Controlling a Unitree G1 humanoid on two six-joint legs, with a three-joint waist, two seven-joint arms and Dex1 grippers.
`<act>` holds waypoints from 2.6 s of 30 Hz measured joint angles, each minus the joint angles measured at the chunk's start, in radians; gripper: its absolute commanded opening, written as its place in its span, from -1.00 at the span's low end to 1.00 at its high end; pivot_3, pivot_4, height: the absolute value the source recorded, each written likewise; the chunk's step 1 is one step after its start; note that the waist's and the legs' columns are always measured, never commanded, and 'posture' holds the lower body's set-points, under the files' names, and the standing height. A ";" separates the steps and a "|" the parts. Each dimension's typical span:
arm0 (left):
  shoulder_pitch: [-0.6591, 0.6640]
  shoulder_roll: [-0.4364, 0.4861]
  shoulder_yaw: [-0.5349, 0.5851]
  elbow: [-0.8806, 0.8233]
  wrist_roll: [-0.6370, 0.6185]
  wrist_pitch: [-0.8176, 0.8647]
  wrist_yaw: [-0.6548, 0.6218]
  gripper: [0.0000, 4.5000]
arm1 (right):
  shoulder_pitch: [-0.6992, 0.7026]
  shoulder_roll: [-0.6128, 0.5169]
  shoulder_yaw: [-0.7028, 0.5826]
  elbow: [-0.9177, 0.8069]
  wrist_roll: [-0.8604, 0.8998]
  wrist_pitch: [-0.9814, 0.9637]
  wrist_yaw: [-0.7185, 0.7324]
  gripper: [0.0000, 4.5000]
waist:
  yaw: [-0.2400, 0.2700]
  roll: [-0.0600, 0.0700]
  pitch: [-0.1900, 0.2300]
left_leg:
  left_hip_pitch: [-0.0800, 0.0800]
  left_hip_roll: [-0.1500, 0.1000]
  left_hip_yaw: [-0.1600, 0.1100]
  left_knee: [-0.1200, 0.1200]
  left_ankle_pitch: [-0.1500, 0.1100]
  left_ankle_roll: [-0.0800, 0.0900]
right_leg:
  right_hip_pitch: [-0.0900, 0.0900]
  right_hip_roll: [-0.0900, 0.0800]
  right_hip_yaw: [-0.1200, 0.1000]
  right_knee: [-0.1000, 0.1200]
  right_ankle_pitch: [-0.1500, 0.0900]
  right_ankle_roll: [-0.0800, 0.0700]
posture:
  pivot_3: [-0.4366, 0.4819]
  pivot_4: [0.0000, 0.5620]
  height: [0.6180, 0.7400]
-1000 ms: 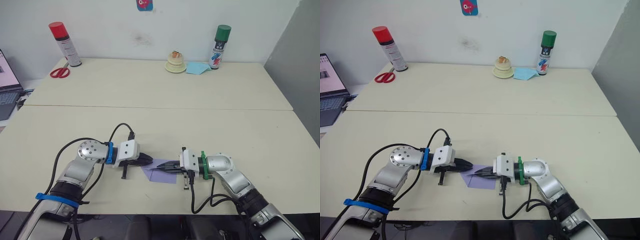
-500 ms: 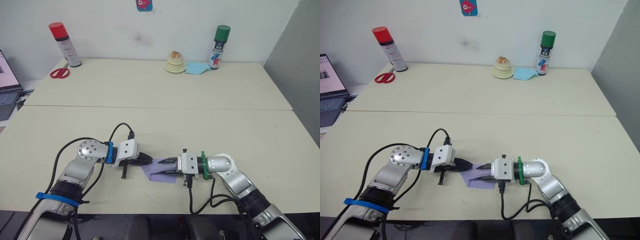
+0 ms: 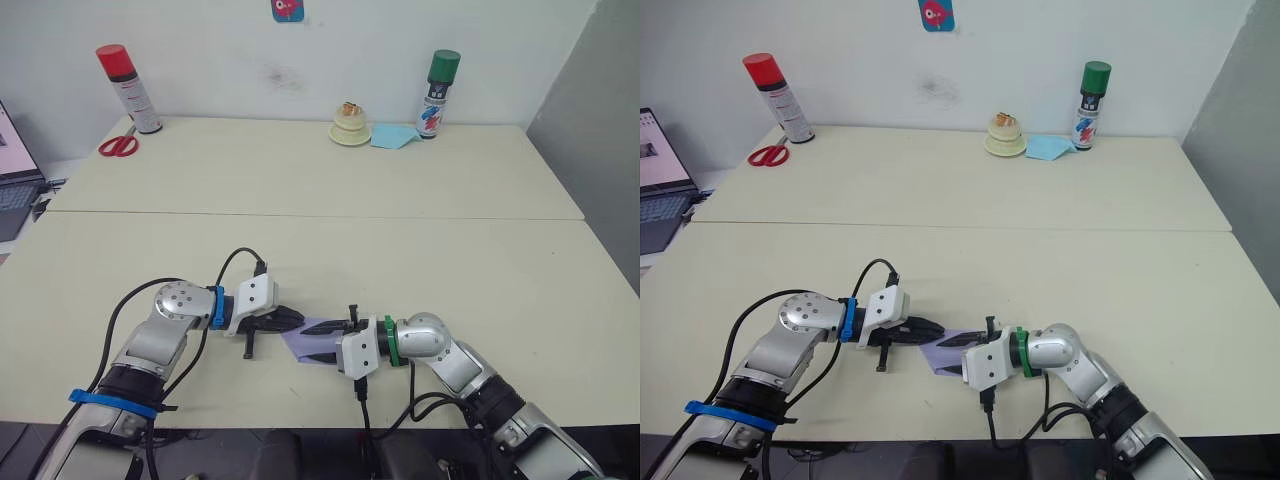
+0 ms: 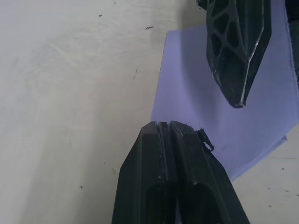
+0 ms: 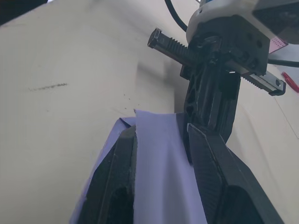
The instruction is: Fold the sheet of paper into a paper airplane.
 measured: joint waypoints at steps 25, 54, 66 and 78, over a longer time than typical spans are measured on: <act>0.009 0.000 0.008 -0.013 0.000 0.013 0.008 -0.84 | -0.024 -0.006 0.002 0.049 0.114 -0.010 0.064 -0.99 | 0.000 0.000 0.000 | 0.000 0.000 0.000 -0.001 0.000 0.000 | 0.000 -0.001 0.000 0.000 0.000 -0.001 | -0.05 -0.47 0.96; 0.011 0.000 0.005 -0.008 0.001 -0.014 0.009 -0.84 | 0.007 0.059 -0.103 -0.168 0.376 0.662 0.096 -0.99 | 0.000 0.000 0.000 | 0.000 0.000 0.000 -0.004 0.000 0.000 | -0.001 -0.002 -0.001 -0.002 0.000 -0.001 | -0.05 -0.47 0.96; 0.005 0.000 0.005 0.006 -0.001 -0.015 -0.004 -0.84 | 0.026 0.036 -0.105 -0.215 0.394 0.736 0.088 -0.99 | 0.000 0.000 0.000 | 0.000 0.000 0.000 -0.007 0.000 0.000 | -0.001 -0.002 -0.001 -0.005 0.000 -0.001 | -0.05 -0.47 0.96; -0.001 0.000 0.006 0.017 -0.003 -0.023 -0.017 -0.84 | 0.053 0.040 -0.136 -0.279 0.448 0.908 0.064 -0.99 | 0.000 0.000 0.000 | 0.000 0.000 0.000 -0.009 0.000 0.000 | 0.000 -0.002 -0.001 -0.008 0.000 0.000 | -0.05 -0.47 0.96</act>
